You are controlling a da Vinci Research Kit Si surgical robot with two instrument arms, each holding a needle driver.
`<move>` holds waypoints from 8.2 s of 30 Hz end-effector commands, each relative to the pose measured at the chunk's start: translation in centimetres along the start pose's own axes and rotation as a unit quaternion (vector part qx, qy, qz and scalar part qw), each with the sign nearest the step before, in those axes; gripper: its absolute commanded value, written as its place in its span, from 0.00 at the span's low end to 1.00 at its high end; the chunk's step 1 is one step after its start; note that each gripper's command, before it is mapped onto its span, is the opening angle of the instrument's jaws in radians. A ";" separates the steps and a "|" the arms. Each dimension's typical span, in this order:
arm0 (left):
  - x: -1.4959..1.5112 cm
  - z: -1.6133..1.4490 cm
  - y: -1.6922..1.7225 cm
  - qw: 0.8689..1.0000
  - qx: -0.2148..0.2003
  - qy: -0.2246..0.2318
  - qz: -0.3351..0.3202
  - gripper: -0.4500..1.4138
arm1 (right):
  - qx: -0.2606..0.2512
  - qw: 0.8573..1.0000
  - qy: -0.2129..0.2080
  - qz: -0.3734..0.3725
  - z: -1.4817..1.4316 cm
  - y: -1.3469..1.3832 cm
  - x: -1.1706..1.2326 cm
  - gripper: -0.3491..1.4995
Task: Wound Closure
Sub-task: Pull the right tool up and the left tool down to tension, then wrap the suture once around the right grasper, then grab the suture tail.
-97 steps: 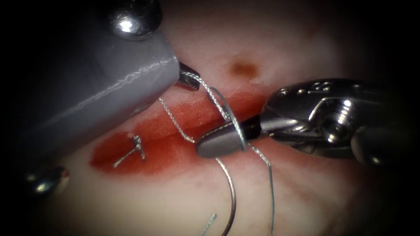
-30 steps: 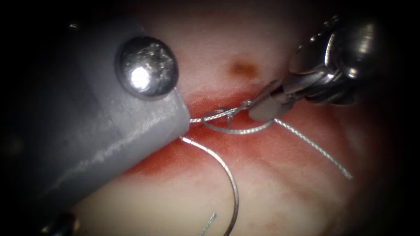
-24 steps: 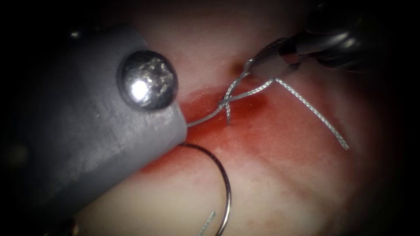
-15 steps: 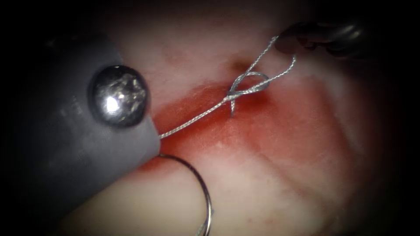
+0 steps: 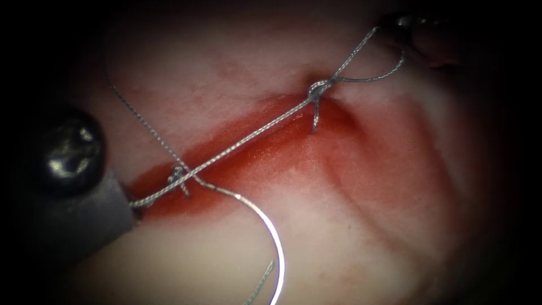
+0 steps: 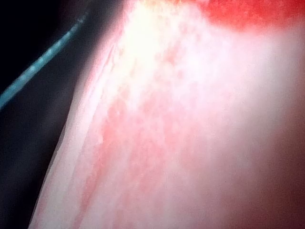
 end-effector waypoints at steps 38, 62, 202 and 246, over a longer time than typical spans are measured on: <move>-0.73 1.11 -1.45 0.969 0.247 0.001 0.013 0.00 | -0.130 0.986 -0.051 0.096 0.38 -0.12 0.87 0.00; -0.63 1.14 -1.66 0.956 0.287 0.055 0.005 0.00 | -0.143 0.980 -0.071 0.115 0.37 -0.14 0.80 0.00; -0.87 0.50 0.32 0.975 -0.203 -0.071 0.060 0.00 | -0.050 0.767 0.220 0.601 0.57 -0.80 1.12 0.00; -0.84 0.50 0.12 0.981 -0.182 -0.025 0.060 0.00 | -0.036 0.704 0.191 0.683 0.60 -0.73 0.70 0.00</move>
